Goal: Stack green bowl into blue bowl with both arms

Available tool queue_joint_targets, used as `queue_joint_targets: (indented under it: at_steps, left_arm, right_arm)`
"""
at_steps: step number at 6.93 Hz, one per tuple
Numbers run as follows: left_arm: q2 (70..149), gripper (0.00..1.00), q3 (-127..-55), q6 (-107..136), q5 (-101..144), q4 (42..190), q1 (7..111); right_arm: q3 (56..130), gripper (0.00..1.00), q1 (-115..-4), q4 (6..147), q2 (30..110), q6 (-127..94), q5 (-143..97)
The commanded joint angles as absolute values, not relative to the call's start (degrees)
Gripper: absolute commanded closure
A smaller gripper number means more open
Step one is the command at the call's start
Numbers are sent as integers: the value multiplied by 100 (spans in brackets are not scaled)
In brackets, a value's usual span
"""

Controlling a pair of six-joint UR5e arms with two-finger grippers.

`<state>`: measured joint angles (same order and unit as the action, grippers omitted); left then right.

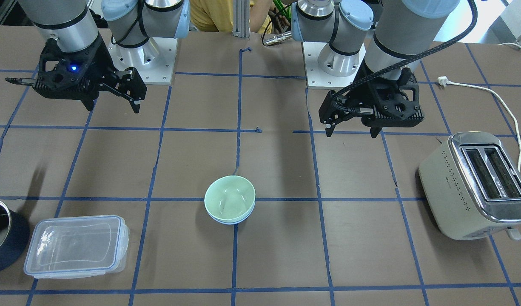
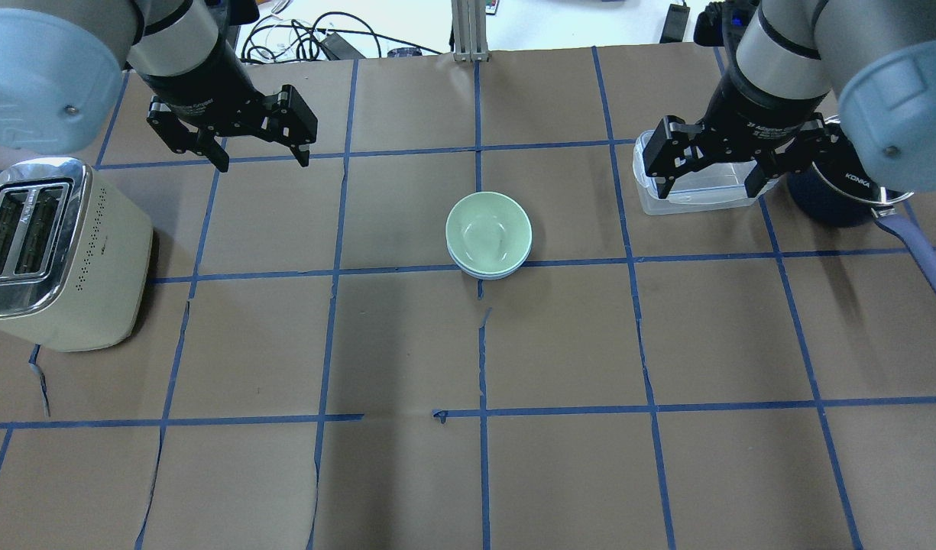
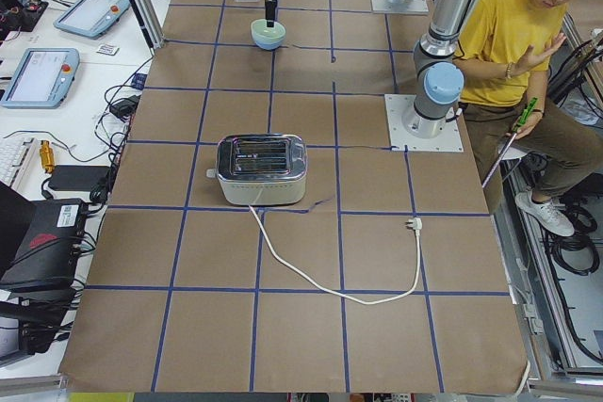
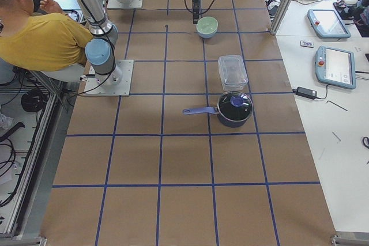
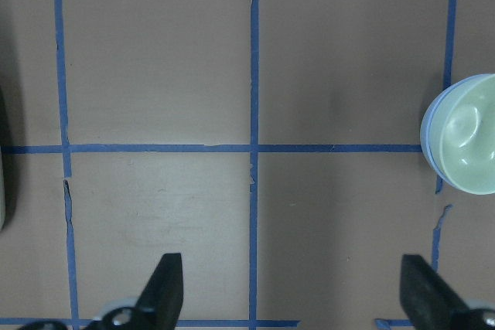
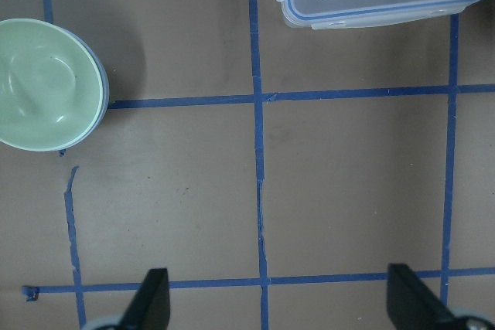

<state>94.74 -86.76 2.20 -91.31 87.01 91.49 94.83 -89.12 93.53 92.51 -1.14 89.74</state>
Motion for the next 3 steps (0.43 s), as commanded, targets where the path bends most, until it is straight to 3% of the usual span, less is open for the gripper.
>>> queue_joint_targets:
  at_steps: [1, 3]
  left_arm:
    - [9466, 0, -8675, 220, -9132, 8701, 9149]
    - [9475, 0, -8675, 228, -9123, 8701, 9149]
  right_arm:
    - [9483, 0, -8912, 9360, 9255, -114, 8974]
    - [9483, 0, -8912, 9360, 9255, -114, 8974]
